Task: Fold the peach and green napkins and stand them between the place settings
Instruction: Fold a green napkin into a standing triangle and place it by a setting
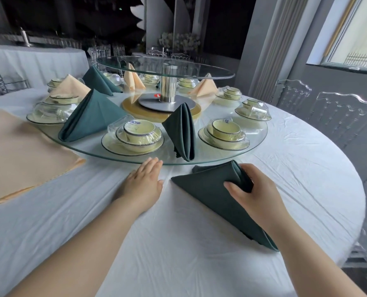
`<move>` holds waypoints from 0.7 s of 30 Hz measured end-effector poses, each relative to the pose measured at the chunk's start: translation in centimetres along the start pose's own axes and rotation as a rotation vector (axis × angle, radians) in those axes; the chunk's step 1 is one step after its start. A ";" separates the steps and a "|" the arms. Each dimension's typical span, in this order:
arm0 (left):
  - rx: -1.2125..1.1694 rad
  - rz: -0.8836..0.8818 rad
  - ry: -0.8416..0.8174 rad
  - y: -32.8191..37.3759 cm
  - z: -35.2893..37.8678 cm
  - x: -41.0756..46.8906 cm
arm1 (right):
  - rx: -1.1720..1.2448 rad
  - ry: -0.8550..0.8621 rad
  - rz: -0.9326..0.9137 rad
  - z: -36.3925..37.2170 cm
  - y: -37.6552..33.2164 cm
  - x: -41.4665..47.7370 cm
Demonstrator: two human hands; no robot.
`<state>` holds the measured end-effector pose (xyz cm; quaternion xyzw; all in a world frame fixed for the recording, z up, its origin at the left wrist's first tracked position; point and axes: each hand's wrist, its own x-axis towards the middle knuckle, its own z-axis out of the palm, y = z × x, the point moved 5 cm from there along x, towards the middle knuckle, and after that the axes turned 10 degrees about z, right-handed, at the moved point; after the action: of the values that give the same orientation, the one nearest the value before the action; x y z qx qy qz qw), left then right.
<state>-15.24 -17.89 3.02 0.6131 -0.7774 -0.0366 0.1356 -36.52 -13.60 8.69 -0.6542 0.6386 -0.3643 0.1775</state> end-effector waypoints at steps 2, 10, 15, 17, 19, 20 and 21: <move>0.003 -0.025 0.016 -0.5 0.0 0.0 | -0.017 0.015 0.002 -0.1 0.0 -0.1; -0.015 -0.196 0.034 -3.4 -0.5 -0.6 | -0.020 0.055 0.044 -0.4 0.7 -0.2; 0.093 -0.305 0.033 -4.7 -0.8 -1.6 | -0.028 0.054 0.037 -0.3 0.8 -0.3; 0.161 -0.292 0.072 -4.2 -1.2 -1.5 | -0.046 0.047 0.033 0.0 0.7 -0.3; 0.176 -0.159 0.178 -2.8 -1.5 -1.2 | -0.075 0.049 0.029 0.1 0.5 -0.3; 0.167 -0.043 0.241 -1.8 -1.6 -1.1 | -0.086 0.051 0.026 0.1 0.5 -0.3; 0.157 0.057 0.243 -0.8 -1.5 -1.0 | -0.092 0.055 0.025 0.1 0.5 -0.4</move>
<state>-13.90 -16.91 4.08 0.5993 -0.7730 0.1027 0.1811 -36.79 -13.29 8.16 -0.6436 0.6672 -0.3501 0.1342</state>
